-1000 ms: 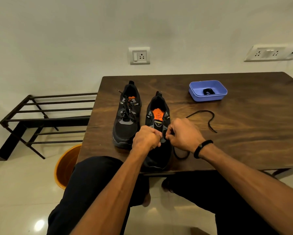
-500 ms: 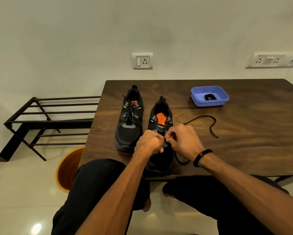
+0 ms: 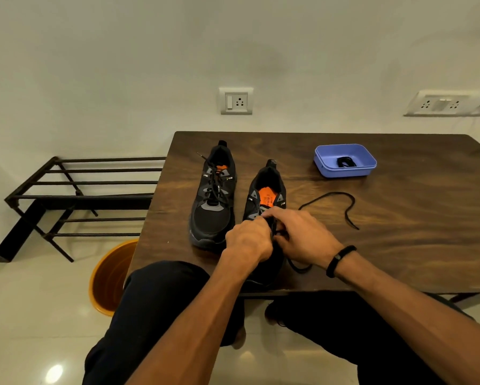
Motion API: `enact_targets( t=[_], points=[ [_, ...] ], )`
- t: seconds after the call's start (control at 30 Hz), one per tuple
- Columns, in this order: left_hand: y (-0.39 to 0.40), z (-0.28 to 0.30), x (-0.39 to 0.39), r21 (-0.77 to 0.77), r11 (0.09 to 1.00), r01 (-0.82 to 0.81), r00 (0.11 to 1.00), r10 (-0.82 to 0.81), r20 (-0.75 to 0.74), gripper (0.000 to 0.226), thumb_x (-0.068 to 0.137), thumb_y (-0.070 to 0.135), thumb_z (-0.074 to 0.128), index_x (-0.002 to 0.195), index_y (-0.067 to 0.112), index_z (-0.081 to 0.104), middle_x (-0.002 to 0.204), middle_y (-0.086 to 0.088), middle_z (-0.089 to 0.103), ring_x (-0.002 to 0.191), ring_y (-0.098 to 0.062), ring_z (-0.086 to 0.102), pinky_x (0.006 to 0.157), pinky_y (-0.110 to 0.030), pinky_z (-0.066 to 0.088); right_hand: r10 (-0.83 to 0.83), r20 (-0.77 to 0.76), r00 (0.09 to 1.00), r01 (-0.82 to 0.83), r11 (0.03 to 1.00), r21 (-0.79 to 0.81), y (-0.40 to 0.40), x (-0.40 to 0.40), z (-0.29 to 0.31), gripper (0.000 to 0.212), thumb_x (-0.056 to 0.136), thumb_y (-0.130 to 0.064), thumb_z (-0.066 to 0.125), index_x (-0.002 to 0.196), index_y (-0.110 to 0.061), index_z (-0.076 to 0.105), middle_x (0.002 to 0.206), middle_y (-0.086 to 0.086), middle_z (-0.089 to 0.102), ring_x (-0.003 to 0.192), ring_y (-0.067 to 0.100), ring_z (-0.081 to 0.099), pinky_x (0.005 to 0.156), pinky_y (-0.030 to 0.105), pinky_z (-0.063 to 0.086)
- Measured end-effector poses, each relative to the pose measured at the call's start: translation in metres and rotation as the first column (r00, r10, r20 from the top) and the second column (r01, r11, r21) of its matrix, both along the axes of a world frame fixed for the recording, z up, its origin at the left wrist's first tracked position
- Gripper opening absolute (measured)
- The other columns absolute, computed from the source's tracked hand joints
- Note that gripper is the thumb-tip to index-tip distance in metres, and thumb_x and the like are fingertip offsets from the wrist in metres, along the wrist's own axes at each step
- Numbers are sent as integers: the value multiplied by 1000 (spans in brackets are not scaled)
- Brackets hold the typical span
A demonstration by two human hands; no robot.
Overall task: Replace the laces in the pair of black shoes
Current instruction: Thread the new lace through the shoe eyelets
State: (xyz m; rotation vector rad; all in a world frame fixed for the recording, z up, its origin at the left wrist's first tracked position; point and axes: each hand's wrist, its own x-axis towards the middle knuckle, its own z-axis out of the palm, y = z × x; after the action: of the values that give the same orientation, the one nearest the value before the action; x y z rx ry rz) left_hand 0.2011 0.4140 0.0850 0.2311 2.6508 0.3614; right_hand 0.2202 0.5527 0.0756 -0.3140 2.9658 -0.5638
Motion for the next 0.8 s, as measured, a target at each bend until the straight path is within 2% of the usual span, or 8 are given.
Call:
enact_targets(
  t=[0.2,0.33,0.43,0.57,0.63,0.7,0.77,0.8],
  points=[
    [-7,23,15,-71,997,42,969,-58,-239,51,94,22,69,134,12,38,125,-14,64,117,-36,63,91,-46,49,-122,39,992,121,992,18,0,-6,1,31,83,-51,75,108,-35,65,95,-12,63,89,12,61,73,38,55],
    [-43,49,-11,258,962,-87,901,186,-391,20,104,16,50,121,21,41,106,-9,68,96,-31,67,89,-51,55,-152,73,986,151,988,14,-2,-9,2,26,84,-54,78,98,-37,65,91,-13,57,87,11,59,66,29,44],
    [-67,54,-38,579,803,-144,850,400,-343,14,110,27,42,120,22,51,97,2,70,85,-15,69,75,-36,59,-152,97,984,154,988,-15,-4,-9,3,30,84,-50,80,106,-33,71,94,-13,57,88,8,56,68,26,44],
    [-71,45,-43,568,823,14,959,149,-239,17,105,31,55,112,22,67,91,13,68,83,-1,66,74,-19,53,-120,-71,990,110,984,-140,-8,-11,9,42,83,-48,81,120,-31,70,114,-7,55,101,9,53,82,27,48],
    [-62,39,-39,562,817,130,962,33,-270,13,101,30,63,105,23,74,92,15,70,83,4,65,76,-15,49,-123,-125,985,66,919,-388,-13,-12,17,27,89,-39,79,112,-27,72,104,-9,67,92,7,63,76,23,49],
    [-55,38,-39,592,794,139,943,76,-323,11,99,28,66,101,24,76,92,15,72,85,4,65,77,-13,48,-186,-15,982,125,719,-683,-19,-12,23,15,92,-22,77,106,-17,75,93,-2,77,85,11,74,77,27,59],
    [-55,38,-40,597,795,108,934,125,-335,11,99,27,67,101,23,77,93,14,72,86,2,66,81,-15,51,-284,44,958,202,555,-807,-19,-13,22,22,88,-18,82,108,-12,74,94,3,79,86,15,77,82,35,63],
    [-56,37,-41,583,805,105,938,114,-327,11,99,27,67,102,22,76,94,13,72,85,2,66,82,-18,53,-338,0,941,207,576,-791,-15,-15,21,30,84,-21,86,110,-14,73,98,1,79,89,12,76,83,33,63]
  ],
)
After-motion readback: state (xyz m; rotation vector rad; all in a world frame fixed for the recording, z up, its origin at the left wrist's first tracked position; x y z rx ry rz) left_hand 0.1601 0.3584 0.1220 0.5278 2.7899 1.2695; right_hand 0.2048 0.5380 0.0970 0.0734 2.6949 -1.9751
